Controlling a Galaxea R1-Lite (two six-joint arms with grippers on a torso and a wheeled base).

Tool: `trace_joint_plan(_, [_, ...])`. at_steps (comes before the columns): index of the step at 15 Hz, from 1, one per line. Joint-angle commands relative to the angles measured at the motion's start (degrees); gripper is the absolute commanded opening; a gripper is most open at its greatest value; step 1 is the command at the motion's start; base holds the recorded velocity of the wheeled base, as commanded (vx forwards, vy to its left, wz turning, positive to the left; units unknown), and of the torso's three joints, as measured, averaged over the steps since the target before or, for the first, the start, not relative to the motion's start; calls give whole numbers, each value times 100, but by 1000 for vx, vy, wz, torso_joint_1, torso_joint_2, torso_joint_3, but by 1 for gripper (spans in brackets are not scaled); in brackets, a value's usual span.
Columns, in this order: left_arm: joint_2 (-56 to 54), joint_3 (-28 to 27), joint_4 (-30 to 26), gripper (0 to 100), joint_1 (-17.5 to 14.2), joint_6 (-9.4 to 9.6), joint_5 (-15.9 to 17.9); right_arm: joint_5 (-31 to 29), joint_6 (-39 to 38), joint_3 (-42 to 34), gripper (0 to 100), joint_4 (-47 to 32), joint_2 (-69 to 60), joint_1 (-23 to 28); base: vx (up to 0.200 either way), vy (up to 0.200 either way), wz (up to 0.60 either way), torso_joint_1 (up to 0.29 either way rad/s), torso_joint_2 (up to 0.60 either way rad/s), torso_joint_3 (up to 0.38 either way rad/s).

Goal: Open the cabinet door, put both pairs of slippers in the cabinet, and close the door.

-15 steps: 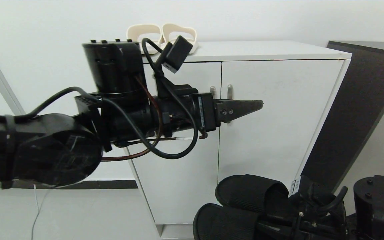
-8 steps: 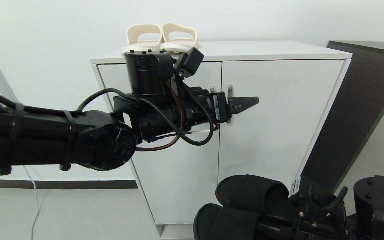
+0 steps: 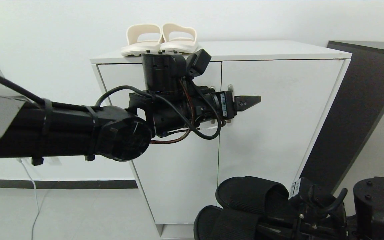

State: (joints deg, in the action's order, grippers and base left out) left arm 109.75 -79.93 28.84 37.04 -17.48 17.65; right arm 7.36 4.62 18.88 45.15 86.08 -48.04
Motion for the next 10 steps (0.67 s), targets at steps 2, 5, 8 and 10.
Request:
trace_joint_plan(2, [222,-224,-10,100,-3,-18,-7,2,4,-7,0,2,6,-3,0,0,0,0,0,0])
trace_joint_plan(5, [204,-189,-1,0,-3,-18,-7,2,4,-25,0,2,14,-3,0,0,0,0,0,0])
trace_joint_plan(8, [-147,241,25,0,41,-18,-7,2,4,-34,0,-7,14,-3,0,0,0,0,0,0])
trace_joint_plan(10, [-420,628,78,0,120,-10,-7,20,48,-43,0,-7,-12,-38,0,0,0,0,0,0])
